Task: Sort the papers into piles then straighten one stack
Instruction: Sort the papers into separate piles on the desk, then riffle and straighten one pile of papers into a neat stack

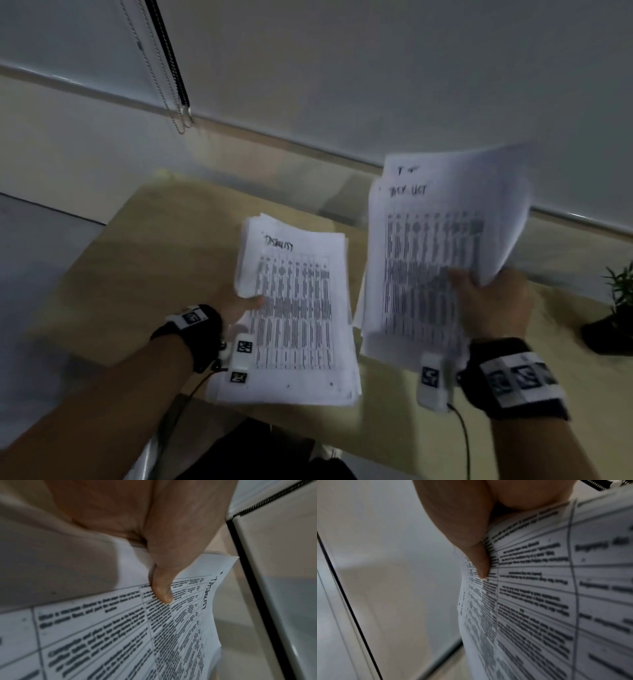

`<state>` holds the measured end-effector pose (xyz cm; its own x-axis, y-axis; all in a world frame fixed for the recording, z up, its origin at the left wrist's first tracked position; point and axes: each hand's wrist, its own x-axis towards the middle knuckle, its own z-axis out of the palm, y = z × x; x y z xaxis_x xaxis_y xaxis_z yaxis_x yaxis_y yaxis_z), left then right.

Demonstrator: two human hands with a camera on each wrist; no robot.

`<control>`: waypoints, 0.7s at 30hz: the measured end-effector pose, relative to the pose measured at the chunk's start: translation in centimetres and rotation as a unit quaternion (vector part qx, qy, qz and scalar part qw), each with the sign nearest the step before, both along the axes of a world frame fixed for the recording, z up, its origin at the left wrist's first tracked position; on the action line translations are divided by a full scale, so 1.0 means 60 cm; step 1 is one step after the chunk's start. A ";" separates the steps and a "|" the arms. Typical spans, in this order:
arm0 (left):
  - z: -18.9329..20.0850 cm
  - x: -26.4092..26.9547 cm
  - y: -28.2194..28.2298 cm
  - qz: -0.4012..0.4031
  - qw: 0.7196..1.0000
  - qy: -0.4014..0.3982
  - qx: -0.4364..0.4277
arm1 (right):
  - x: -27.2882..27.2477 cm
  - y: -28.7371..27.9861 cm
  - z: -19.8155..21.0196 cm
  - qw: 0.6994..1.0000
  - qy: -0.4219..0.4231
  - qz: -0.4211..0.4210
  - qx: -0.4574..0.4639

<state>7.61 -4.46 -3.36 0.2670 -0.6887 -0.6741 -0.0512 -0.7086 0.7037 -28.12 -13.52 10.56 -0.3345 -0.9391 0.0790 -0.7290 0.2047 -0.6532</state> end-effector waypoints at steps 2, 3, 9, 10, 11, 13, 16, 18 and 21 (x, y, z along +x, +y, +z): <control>-0.016 -0.026 -0.014 -0.024 0.999 -0.017 0.017 | -0.008 -0.005 0.039 0.999 -0.026 0.023 -0.010; -0.019 -0.039 -0.021 -0.039 0.998 -0.031 0.030 | -0.006 -0.007 0.044 0.998 -0.040 0.041 0.011; -0.065 -0.076 -0.047 -0.105 0.988 -0.115 0.017 | 0.043 0.025 -0.107 0.969 -0.168 0.059 0.174; -0.056 -0.082 -0.046 -0.090 0.990 -0.111 -0.008 | 0.049 0.032 -0.141 0.960 -0.184 0.040 0.208; -0.051 -0.083 -0.045 -0.076 0.990 -0.116 -0.021 | 0.055 0.038 -0.168 0.951 -0.187 0.029 0.243; -0.032 -0.084 -0.047 -0.058 0.987 -0.145 -0.037 | 0.061 0.046 -0.209 0.939 -0.136 0.053 0.312; -0.016 -0.096 -0.054 -0.081 0.977 -0.190 -0.054 | 0.065 0.041 -0.238 0.937 0.013 0.114 0.331; -0.010 -0.117 -0.059 -0.118 0.974 -0.192 -0.019 | 0.082 0.033 -0.240 0.937 0.002 0.110 0.331; -0.013 -0.133 -0.071 -0.145 0.970 -0.193 0.030 | 0.104 0.021 -0.248 0.940 0.000 0.122 0.319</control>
